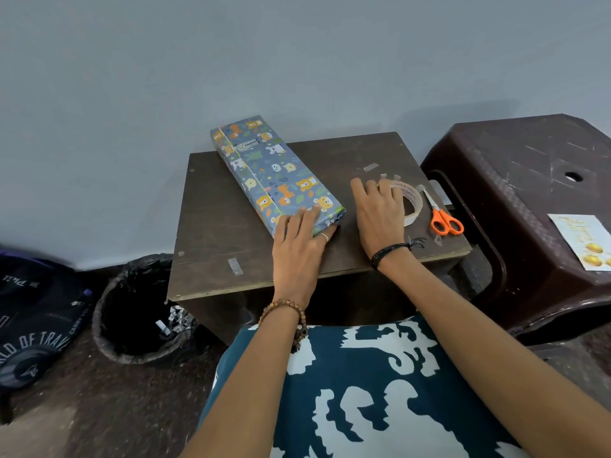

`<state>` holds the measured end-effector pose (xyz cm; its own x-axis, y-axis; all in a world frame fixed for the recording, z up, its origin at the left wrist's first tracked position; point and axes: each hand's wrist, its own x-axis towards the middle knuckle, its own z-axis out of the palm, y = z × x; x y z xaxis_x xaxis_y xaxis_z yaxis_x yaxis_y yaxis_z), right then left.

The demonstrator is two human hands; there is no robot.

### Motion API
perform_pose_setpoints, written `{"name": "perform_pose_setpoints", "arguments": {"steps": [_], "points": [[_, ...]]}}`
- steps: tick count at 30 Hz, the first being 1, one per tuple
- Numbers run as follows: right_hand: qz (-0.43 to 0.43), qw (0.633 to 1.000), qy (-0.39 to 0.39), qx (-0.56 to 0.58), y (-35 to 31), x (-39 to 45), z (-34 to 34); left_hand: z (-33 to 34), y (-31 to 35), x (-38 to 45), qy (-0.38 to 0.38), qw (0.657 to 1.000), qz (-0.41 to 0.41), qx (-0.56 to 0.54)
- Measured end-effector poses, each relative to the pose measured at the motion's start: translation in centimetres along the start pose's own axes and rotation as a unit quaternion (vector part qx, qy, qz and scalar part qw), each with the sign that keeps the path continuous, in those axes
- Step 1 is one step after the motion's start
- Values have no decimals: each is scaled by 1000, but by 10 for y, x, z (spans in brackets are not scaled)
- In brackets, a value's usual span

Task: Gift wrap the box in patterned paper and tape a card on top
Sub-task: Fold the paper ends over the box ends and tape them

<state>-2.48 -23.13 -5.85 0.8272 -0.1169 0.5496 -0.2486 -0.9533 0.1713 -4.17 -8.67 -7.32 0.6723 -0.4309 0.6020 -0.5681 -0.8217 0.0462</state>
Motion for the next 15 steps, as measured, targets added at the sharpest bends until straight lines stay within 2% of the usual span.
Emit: {"name": "perform_pose_setpoints", "arguments": {"steps": [3,4,6,7,8,9,12,13,15], "points": [[5,1000,-1,3,-2,-4,-6,0,0,0,-7,1000,2,6],[7,999,-5,35,0,-5,-7,0,0,0,-11,1000,0,10],[47,982,-42,179,7,-5,-13,0,0,-1,-16,1000,-2,17],[96,953,-48,282,10,-6,-16,0,0,-1,-15,1000,-1,18],[161,902,-46,397,12,-7,-21,0,0,-1,-11,1000,-1,17],[233,831,-43,504,12,-10,-27,0,0,0,-7,1000,-1,15],[382,605,-108,690,3,-29,-40,0,1,0,-5,1000,-1,9],[401,553,-129,719,-2,-35,-41,0,1,0,-8,1000,0,10],[417,491,-137,752,-7,-42,-43,1,0,0,-12,1000,2,11]]}}
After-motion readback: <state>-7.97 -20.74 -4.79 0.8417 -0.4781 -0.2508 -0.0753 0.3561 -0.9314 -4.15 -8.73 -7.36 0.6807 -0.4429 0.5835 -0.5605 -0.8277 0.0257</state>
